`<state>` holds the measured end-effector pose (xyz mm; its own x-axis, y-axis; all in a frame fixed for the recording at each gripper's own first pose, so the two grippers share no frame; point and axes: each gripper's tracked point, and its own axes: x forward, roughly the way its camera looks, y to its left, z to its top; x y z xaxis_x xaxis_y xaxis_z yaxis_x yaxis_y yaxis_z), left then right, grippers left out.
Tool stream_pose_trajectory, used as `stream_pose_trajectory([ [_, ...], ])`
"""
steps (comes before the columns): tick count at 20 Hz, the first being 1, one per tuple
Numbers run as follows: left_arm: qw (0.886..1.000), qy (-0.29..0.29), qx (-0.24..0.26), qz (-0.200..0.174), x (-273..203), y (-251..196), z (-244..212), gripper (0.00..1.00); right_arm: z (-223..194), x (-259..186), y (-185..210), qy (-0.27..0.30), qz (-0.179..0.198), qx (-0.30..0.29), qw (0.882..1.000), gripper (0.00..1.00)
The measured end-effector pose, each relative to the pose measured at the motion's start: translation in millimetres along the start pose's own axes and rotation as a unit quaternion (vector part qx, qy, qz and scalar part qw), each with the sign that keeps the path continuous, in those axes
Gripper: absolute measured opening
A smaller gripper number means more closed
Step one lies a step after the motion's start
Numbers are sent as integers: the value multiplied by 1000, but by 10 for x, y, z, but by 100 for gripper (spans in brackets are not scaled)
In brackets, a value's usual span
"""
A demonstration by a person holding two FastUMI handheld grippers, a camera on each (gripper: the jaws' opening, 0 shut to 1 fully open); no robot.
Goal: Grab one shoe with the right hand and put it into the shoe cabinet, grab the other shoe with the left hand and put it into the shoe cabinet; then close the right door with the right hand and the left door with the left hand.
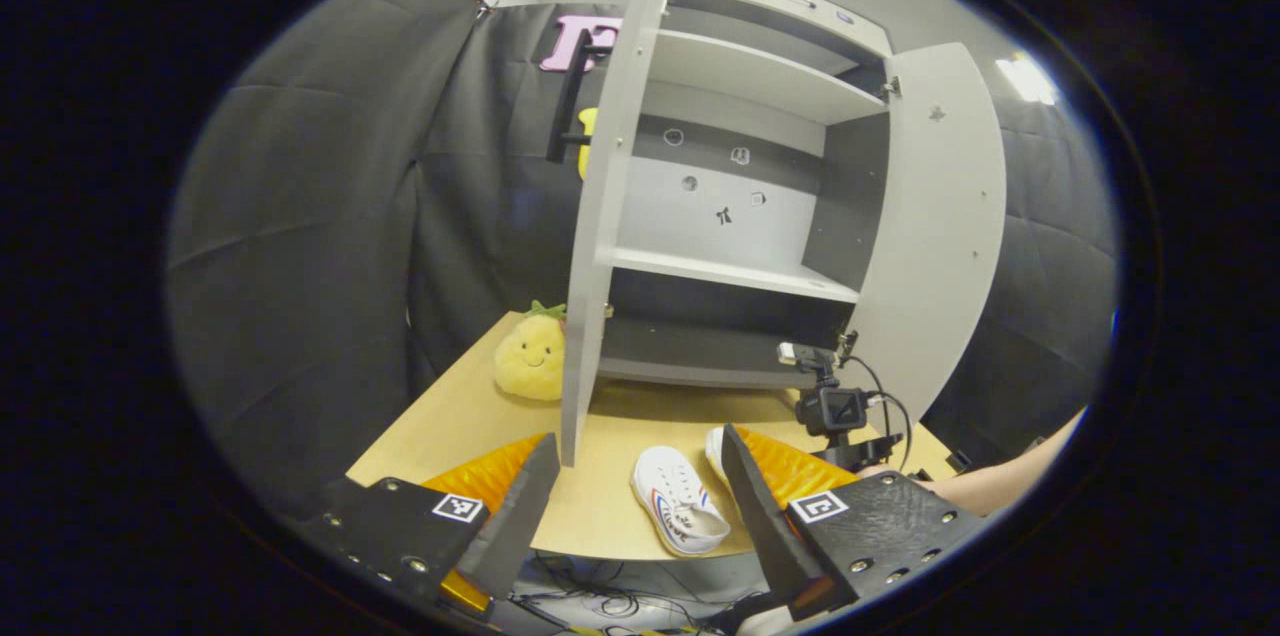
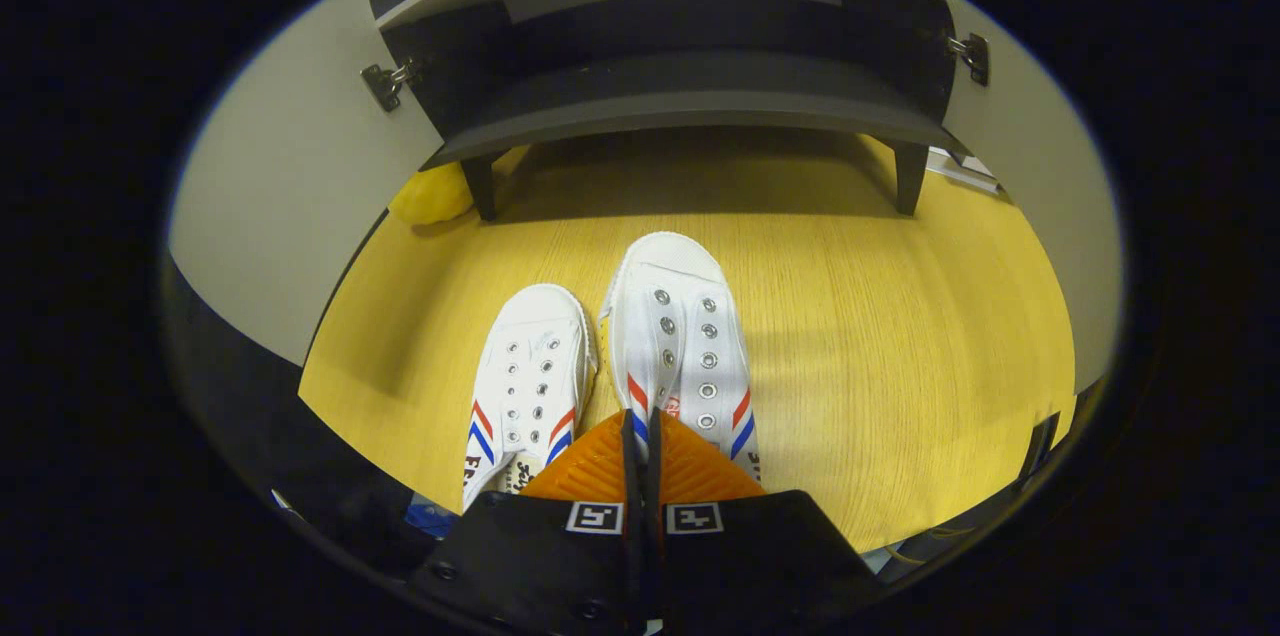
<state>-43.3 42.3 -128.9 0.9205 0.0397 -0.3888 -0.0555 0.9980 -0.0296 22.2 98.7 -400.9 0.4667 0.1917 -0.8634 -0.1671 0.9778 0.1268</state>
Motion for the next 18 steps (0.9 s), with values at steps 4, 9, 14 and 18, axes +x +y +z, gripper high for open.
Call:
stream_pose_trajectory([
  [4, 999, -10, 21, -31, 33, -184, 78, 92, 253, -339, -154, -49, -4, 12, 999, 2],
  [9, 996, -21, 45, -72, 101, -471, 151, 92, 801, -1051, -211, -143, 0, 17, 990, 2],
  [14, 993, -23, 54, -105, 177, -759, 223, 94, 1434, -1792, -136, -238, 11, 17, 971, 1],
  [18, 990, -35, 66, -116, 234, -935, 389, 93, 1933, -2264, -93, -297, 21, 0, 955, 1],
])
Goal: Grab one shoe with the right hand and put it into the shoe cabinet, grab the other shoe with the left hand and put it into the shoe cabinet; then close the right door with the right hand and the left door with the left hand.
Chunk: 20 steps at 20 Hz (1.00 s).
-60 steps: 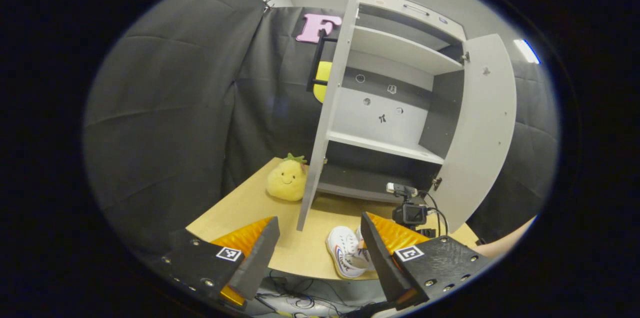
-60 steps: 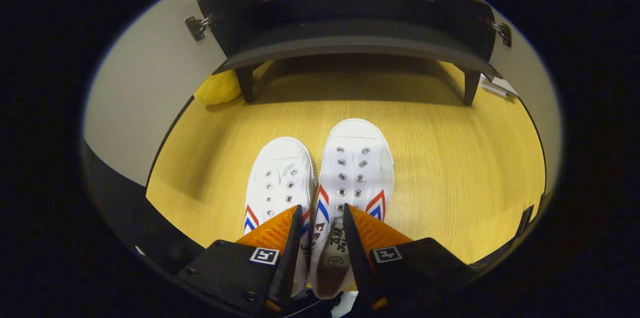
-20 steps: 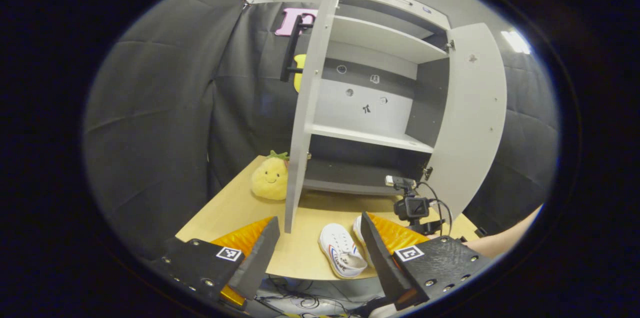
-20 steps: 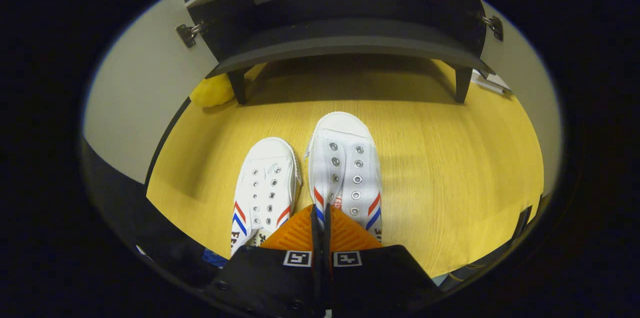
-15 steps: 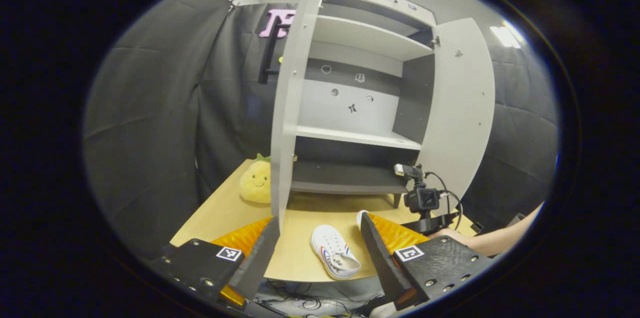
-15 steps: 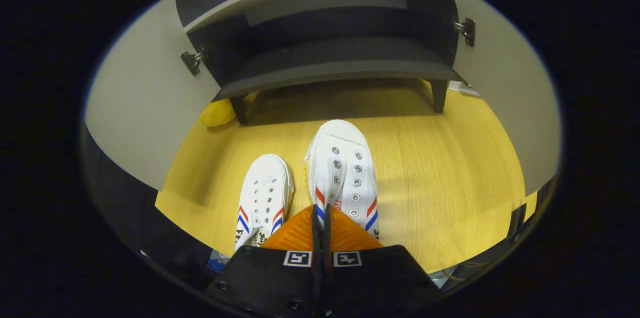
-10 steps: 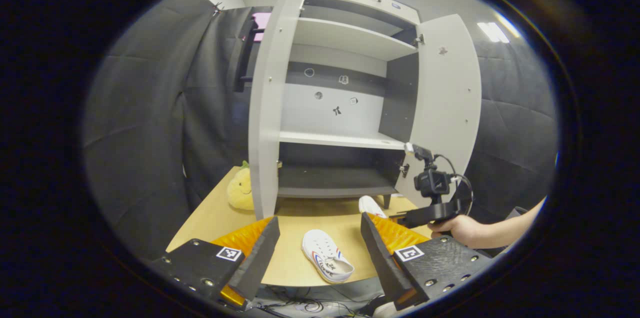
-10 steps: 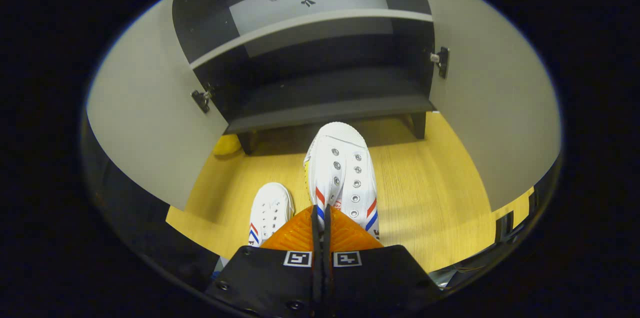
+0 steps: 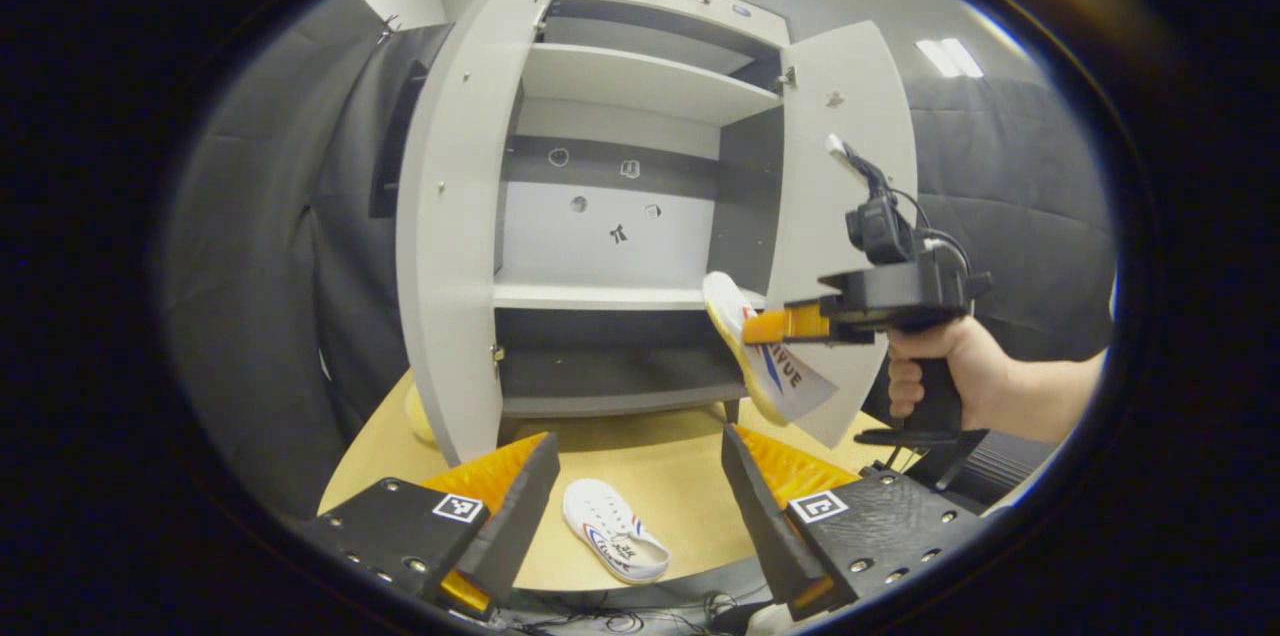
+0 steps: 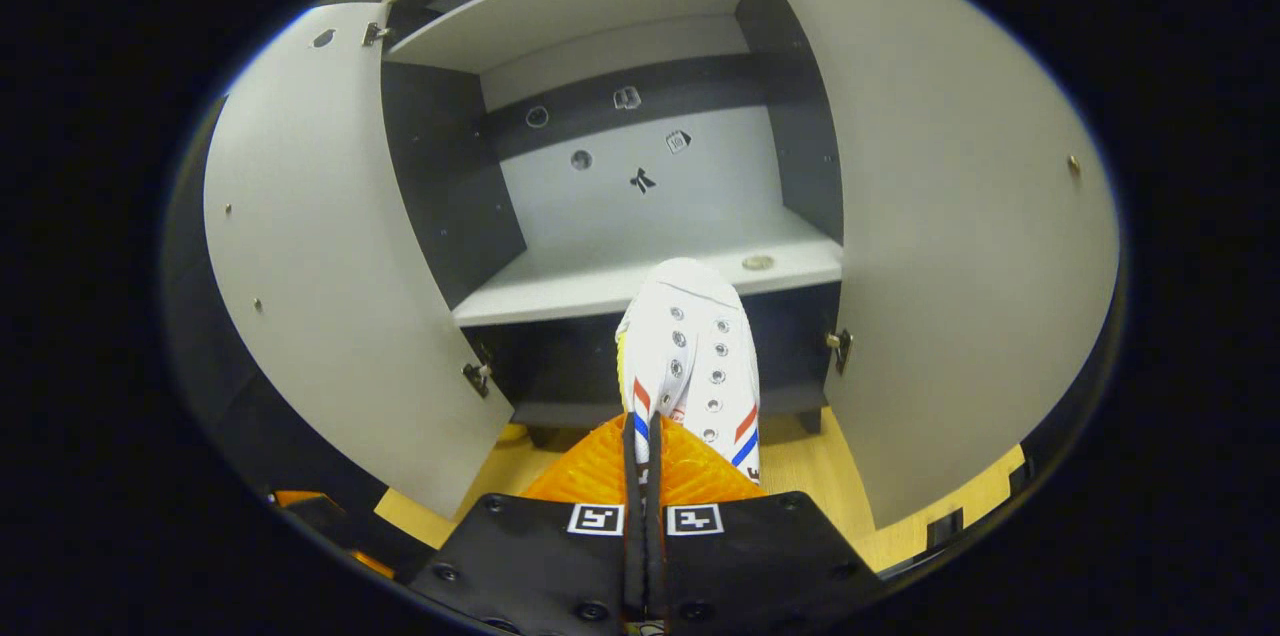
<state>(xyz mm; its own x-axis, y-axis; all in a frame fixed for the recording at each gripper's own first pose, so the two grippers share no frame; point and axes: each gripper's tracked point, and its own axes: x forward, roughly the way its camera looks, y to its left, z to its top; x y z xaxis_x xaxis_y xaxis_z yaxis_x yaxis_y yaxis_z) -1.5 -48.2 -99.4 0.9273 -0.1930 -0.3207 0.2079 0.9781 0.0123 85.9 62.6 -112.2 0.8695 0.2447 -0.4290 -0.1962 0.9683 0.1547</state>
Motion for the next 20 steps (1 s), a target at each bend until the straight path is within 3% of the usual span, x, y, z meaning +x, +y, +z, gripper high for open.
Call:
stream_pose_trajectory([
  [6, 999, -26, 7, 16, 222, -108, 327, 93, 930, 532, 8, -53, 17, -23, 998, 1],
  [10, 998, -28, -6, 54, 429, -27, 499, 92, 1361, 1015, -16, -77, 31, -19, 996, 1],
  [14, 995, -34, -11, 95, 519, 36, 633, 92, 1657, 1572, -101, -85, 32, -4, 996, 1],
  [20, 986, -32, -45, 156, 550, 198, 654, 92, 1755, 2285, -233, -79, 31, -6, 996, 1],
])
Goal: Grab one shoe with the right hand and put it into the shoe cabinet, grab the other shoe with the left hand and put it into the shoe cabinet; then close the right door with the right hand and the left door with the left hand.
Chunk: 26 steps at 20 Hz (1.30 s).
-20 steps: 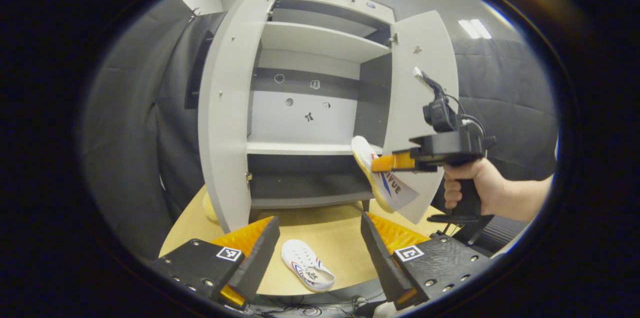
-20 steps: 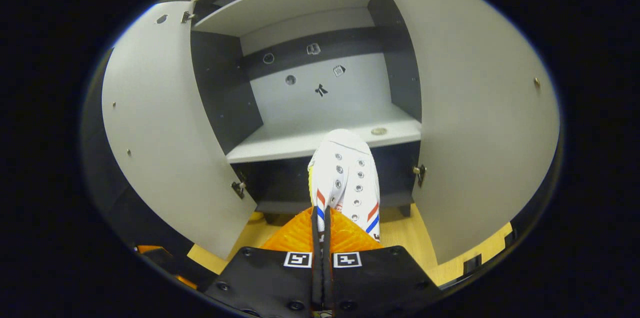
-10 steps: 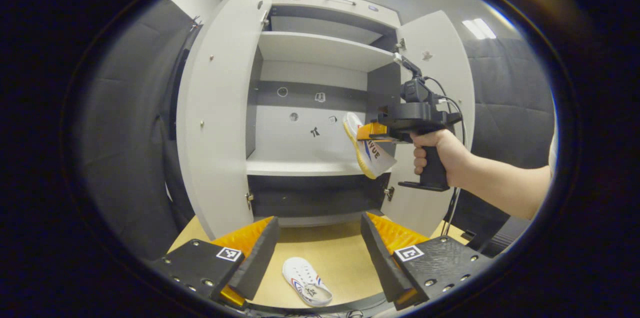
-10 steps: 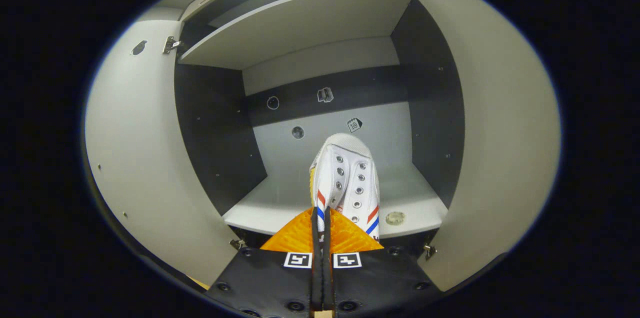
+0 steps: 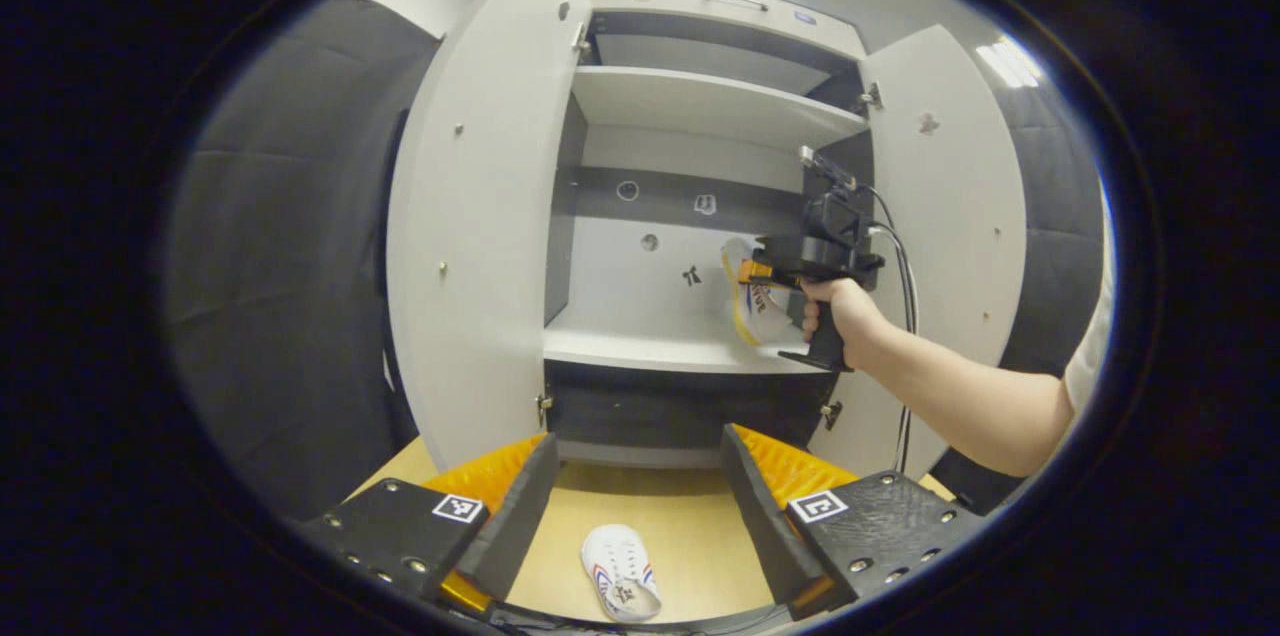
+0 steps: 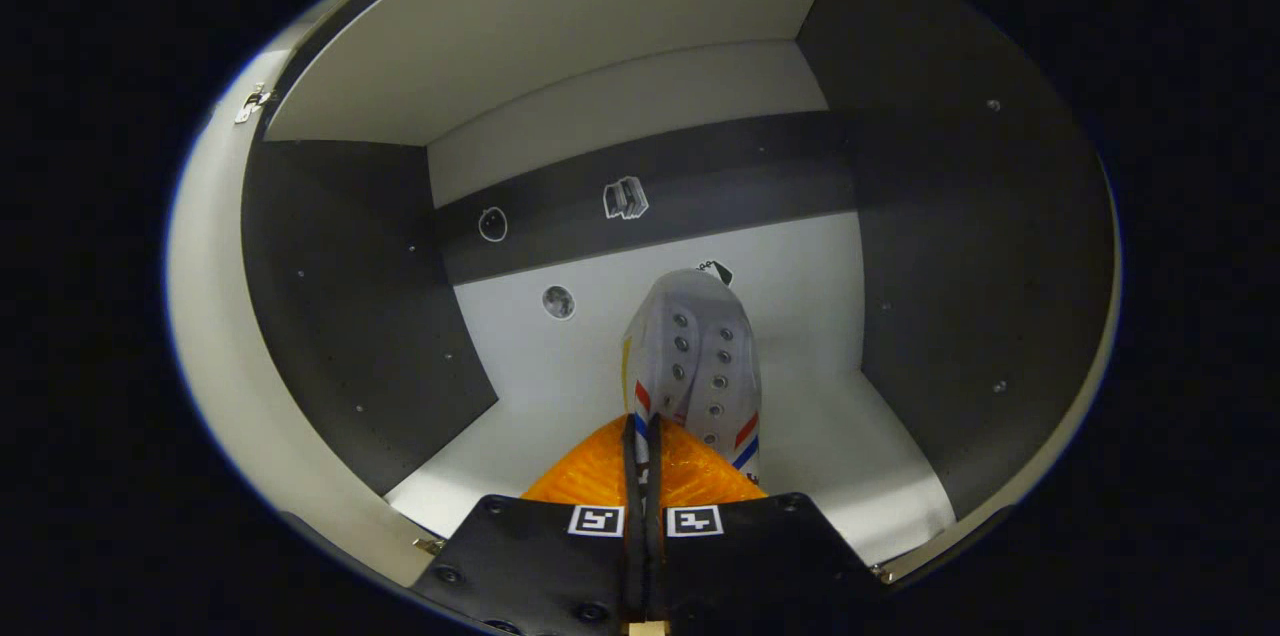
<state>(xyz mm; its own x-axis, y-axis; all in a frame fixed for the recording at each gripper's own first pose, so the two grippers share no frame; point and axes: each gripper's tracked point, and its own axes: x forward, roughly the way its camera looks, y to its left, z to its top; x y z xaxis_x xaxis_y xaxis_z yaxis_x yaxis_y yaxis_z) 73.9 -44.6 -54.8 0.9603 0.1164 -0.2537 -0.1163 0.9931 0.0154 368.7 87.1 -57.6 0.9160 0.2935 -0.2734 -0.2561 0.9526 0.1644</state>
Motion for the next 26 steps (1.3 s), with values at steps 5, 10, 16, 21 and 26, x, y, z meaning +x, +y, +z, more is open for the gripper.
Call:
stream_pose_trajectory([
  [5, 1000, -8, 26, 11, 61, 38, 86, 94, -181, 318, -163, 28, -23, 16, 999, 0],
  [10, 998, -3, 42, -45, 157, -56, 77, 94, -262, 451, -275, 52, -65, 42, 996, 2],
  [16, 996, 13, 32, -87, 195, -3, -148, 92, 3, -24, -234, -5, -91, 9, 996, 98],
  [21, 993, 57, 41, -99, 159, 252, -631, 92, 95, -773, -121, -60, -105, -9, 993, 98],
  [26, 984, 98, 60, -136, 62, 371, -1131, 94, -123, -1479, -44, -80, -120, -6, 990, 98],
])
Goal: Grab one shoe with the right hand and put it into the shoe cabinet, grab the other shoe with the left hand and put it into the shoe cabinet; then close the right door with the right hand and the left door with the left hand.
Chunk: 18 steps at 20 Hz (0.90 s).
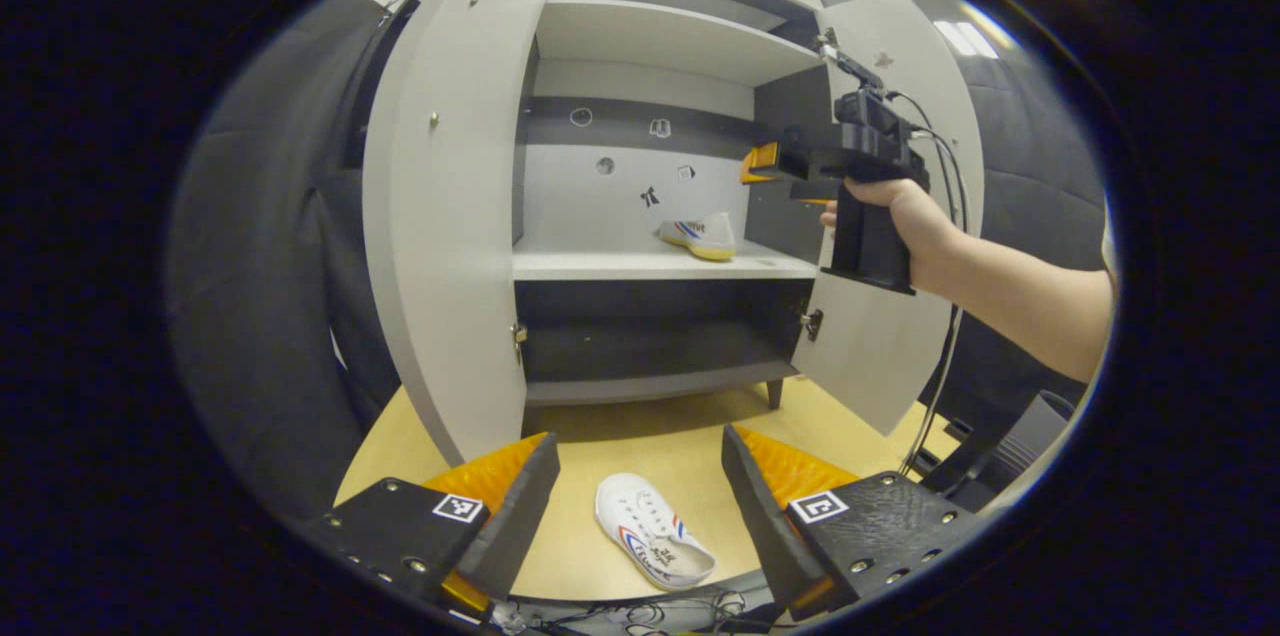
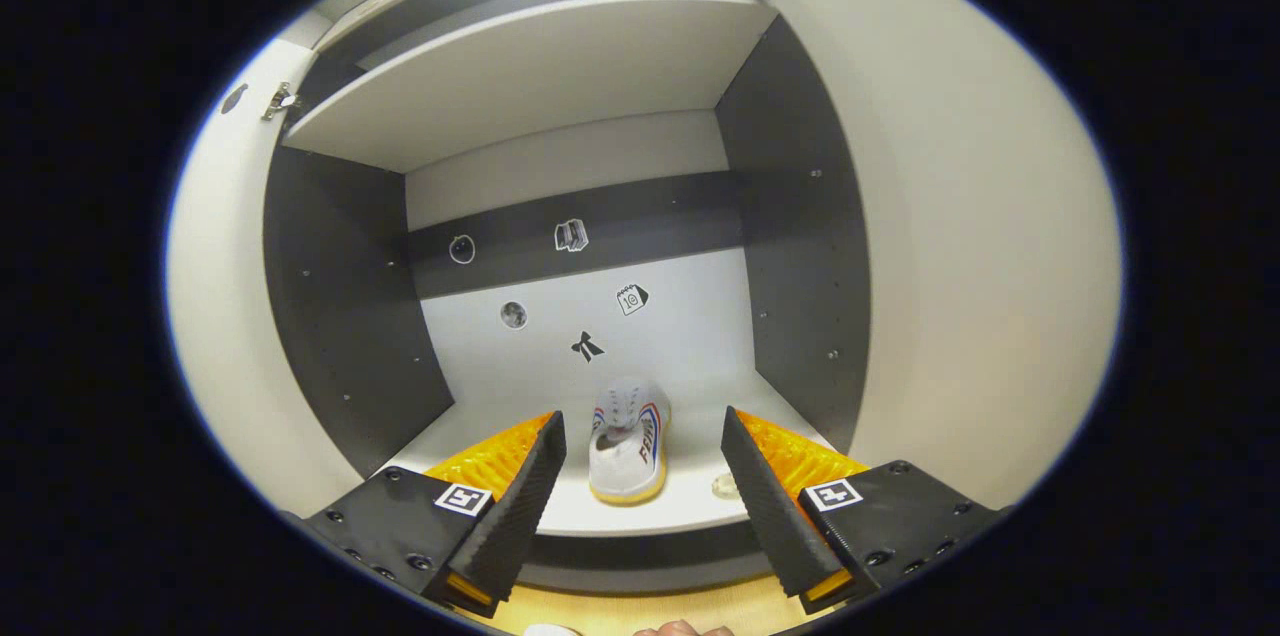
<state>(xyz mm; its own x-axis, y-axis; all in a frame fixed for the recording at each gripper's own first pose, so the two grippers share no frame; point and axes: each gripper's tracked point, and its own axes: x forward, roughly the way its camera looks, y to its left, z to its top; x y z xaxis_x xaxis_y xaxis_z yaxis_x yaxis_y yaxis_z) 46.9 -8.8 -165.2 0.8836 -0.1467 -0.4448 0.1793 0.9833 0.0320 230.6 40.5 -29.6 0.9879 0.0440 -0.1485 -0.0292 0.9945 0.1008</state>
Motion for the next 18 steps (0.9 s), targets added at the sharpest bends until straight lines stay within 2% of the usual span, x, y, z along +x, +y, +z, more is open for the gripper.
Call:
stream_pose_trajectory([
  [1, 1000, 8, 2, -8, -5, -19, -111, 94, -11, -103, -56, -12, -6, -3, 1000, 98],
  [2, 1000, 19, 2, -12, -3, -27, -219, 94, -51, -201, -112, -16, -14, -9, 1000, 92],
  [3, 999, 31, -3, -13, 10, -29, -315, 94, -129, -332, -133, -15, -15, -14, 1000, 98],
  [6, 997, 61, -37, -2, 129, -21, -614, 93, -399, -673, -204, 6, -6, -26, 1000, 98],
  [11, 988, 129, -75, 39, 214, -102, -1147, 95, -970, -1185, -363, 69, 36, -39, 996, 98],
  [12, 985, 141, -86, 40, 215, -166, -1252, 92, -1059, -1266, -380, 78, 48, -39, 995, 98],
  [14, 981, 164, -97, 48, 211, -247, -1480, 95, -1276, -1431, -412, 101, 72, -40, 992, 98],
  [16, 977, 183, -92, 59, 246, -285, -1688, 94, -1437, -1615, -413, 113, 99, -40, 988, 98],
  [18, 973, 206, -76, 65, 325, -277, -1877, 94, -1561, -1745, -474, 122, 108, -50, 985, 98],
])
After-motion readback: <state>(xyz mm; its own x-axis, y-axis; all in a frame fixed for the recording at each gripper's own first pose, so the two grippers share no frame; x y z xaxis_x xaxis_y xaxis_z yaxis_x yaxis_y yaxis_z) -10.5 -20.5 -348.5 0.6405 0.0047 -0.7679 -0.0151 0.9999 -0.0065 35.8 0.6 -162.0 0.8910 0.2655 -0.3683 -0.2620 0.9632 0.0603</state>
